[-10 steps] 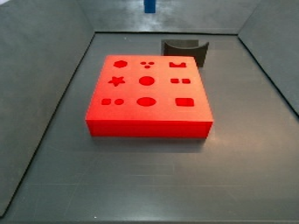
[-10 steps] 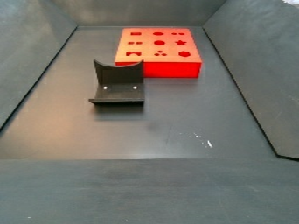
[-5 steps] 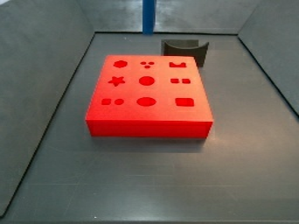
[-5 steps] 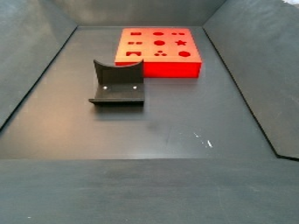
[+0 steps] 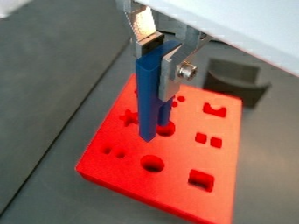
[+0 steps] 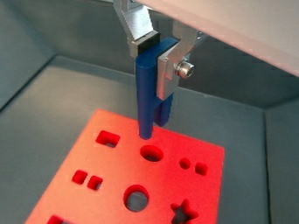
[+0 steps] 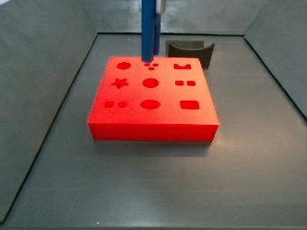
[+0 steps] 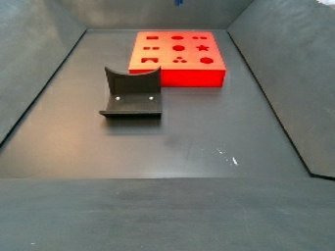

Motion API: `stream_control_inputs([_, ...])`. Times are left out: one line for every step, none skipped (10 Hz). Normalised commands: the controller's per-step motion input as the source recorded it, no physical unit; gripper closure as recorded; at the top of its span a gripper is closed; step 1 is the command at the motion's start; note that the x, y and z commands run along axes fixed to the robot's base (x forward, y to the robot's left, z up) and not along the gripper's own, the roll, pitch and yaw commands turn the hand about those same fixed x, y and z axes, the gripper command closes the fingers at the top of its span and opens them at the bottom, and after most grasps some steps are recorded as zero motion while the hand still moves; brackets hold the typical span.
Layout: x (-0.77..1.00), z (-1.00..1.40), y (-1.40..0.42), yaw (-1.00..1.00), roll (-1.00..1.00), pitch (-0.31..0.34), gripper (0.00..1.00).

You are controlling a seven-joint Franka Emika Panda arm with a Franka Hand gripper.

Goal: Insert the square-circle object.

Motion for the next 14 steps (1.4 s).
stream_control_inputs([-0.04,-0.56,0.00,-0.94,-0.11,0.000,1.00])
stream_control_inputs([0.00,-0.59,0.00,-1.00,-0.04,0.030,1.00])
stream_control_inputs([0.00,-0.63,0.00,-1.00,-0.01,0.074,1.00])
stream_control_inputs([0.00,-0.63,0.00,-1.00,-0.01,0.074,1.00])
stream_control_inputs([0.00,-0.64,0.00,-1.00,-0.02,0.076,1.00])
stream_control_inputs([-0.12,-0.13,0.00,-0.93,-0.05,0.004,1.00])
stream_control_inputs([-0.14,0.00,0.00,-0.91,-0.06,-0.017,1.00])
stream_control_inputs([-0.01,0.00,0.00,-1.00,-0.04,-0.060,1.00])
stream_control_inputs([-0.01,0.00,-0.01,-0.96,-0.12,-0.124,1.00])
stream_control_inputs([0.00,0.00,0.00,-0.91,-0.16,-0.186,1.00])
stream_control_inputs([-0.01,0.00,0.00,-0.92,-0.13,-0.181,1.00])
stream_control_inputs([-0.02,-0.05,0.00,-0.91,-0.14,-0.191,1.00])
stream_control_inputs([-0.05,-0.03,0.00,-0.90,-0.13,-0.190,1.00])
stream_control_inputs([-0.06,0.00,0.00,-0.90,-0.10,-0.187,1.00])
